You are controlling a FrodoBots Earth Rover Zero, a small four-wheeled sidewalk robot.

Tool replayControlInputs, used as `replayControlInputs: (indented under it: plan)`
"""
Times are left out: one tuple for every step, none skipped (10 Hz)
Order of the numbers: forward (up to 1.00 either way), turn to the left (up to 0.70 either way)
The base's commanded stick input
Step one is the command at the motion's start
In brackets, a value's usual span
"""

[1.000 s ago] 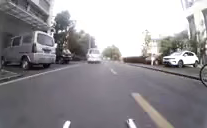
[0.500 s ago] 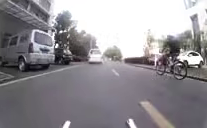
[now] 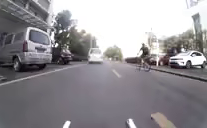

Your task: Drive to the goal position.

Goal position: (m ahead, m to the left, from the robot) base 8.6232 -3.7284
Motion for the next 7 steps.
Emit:
replayControlInputs:
  plan:
    - [0.70, -0.03]
    - [0.70, -0.04]
    - [0.70, -0.10]
    - [0.70, -0.14]
    - [0.70, -0.14]
    - [0.70, -0.14]
    - [0.70, -0.12]
